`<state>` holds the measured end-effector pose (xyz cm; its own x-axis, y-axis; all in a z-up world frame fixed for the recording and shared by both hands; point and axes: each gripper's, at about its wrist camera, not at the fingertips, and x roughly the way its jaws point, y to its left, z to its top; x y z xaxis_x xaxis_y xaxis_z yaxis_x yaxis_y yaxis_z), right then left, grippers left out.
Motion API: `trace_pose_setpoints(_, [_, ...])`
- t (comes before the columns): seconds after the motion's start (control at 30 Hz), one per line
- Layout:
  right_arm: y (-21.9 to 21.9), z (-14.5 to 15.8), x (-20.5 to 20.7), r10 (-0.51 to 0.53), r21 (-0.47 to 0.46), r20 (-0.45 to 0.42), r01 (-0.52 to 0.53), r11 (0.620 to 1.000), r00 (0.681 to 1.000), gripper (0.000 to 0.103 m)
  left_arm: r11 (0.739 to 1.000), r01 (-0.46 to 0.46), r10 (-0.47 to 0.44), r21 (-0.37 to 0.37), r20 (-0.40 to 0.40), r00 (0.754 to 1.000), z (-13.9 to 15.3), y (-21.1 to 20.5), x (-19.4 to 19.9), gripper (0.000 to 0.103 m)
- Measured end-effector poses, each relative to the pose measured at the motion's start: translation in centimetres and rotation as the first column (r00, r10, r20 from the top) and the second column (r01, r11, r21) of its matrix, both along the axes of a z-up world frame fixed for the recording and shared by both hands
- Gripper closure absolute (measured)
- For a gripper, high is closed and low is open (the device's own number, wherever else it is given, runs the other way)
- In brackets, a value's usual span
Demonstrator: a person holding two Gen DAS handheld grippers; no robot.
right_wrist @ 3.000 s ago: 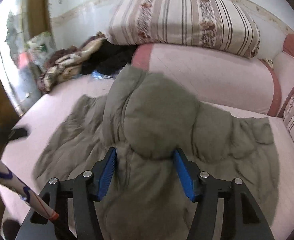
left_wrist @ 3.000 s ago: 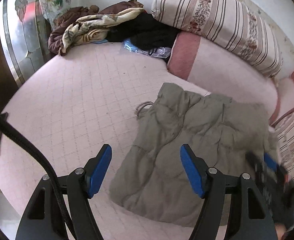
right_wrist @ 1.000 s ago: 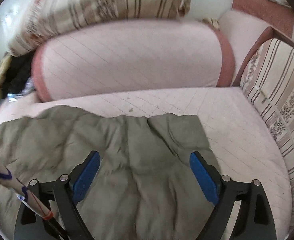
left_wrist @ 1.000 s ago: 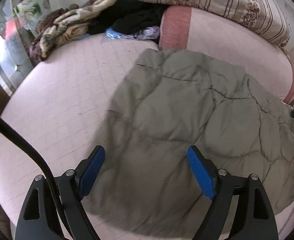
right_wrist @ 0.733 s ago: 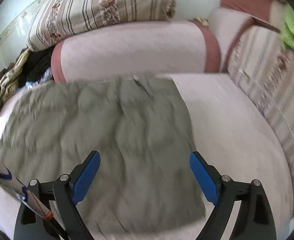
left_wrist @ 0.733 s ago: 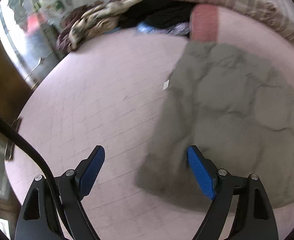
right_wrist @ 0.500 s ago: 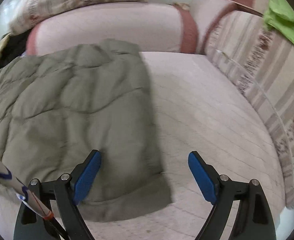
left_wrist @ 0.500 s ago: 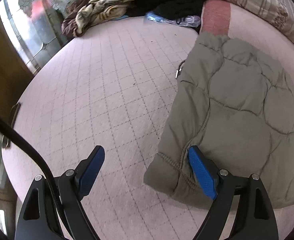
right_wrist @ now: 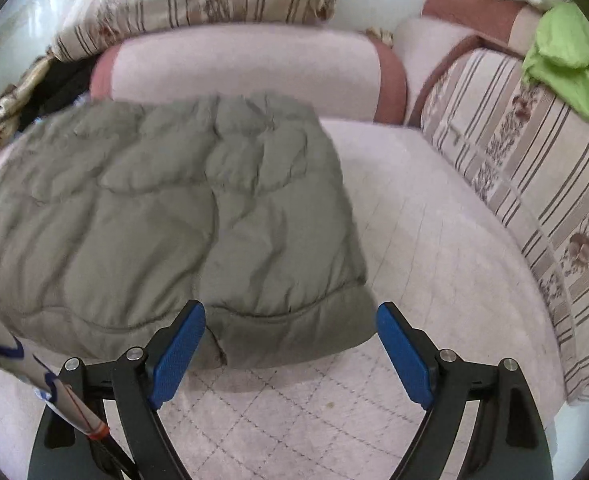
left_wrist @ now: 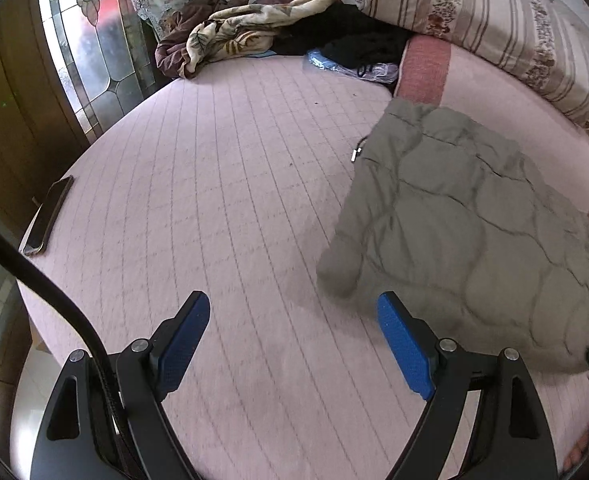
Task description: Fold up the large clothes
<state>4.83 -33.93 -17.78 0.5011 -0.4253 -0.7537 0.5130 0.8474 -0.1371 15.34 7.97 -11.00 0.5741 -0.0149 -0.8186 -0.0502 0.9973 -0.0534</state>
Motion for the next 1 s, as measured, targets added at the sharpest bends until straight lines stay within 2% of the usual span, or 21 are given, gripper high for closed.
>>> trace_pose_setpoints(0.07, [-0.4,0.1,-0.3,-0.025,0.030,0.007,0.025,0.999,1.000,0.012,1.000,0.005,-0.005,0.003,0.012,1.000,0.4,0.1,-1.5,0.017])
trace_pose_setpoints(0.13, [0.1,0.9,-1.1,-0.022,0.021,0.028,0.021,1.000,0.999,0.012,1.000,-0.003,0.003,0.006,0.027,1.000,0.8,0.4,-2.9,0.017])
trace_pose_setpoints(0.3, [3.8,2.8,-3.0,0.039,-0.029,0.062,-0.037,0.999,0.997,0.012,0.998,-0.063,0.063,-0.005,0.039,0.997,0.7,1.6,-5.0,0.017])
trace_pose_setpoints(0.43, [6.8,4.4,-2.9,0.096,0.018,0.119,-0.099,0.995,0.988,0.012,0.996,-0.087,0.087,-0.010,0.022,0.996,-0.2,2.1,-6.0,0.017])
trace_pose_setpoints(0.53, [9.8,5.1,-1.2,0.149,0.066,0.138,-0.159,0.985,0.979,0.012,0.995,-0.099,0.099,-0.013,0.004,0.995,-1.0,2.6,-6.4,0.017])
trace_pose_setpoints(0.7, [15.5,5.0,4.0,0.253,0.042,0.128,-0.261,0.965,0.959,0.012,0.993,-0.120,0.120,0.000,0.005,0.993,-1.3,3.8,-7.0,0.017])
trace_pose_setpoints(0.8, [17.1,3.7,7.8,0.250,0.056,0.099,-0.256,0.965,0.963,0.012,0.990,-0.139,0.138,0.005,0.016,0.990,-1.3,4.8,-7.1,0.017])
trace_pose_setpoints(0.87, [17.1,1.4,10.6,0.223,0.071,0.018,-0.224,0.972,0.975,0.012,0.989,-0.147,0.147,0.005,0.015,0.989,-1.3,5.5,-7.1,0.017])
trace_pose_setpoints(0.93, [16.7,-0.1,11.9,0.204,0.106,-0.029,-0.200,0.974,0.979,0.012,0.988,-0.151,0.151,0.003,0.013,0.988,-1.4,6.1,-7.0,0.017])
trace_pose_setpoints(1.0, [17.0,0.3,12.0,0.197,0.089,-0.029,-0.194,0.977,0.980,0.012,0.988,-0.154,0.154,0.004,0.017,0.988,-1.6,6.7,-7.0,0.017])
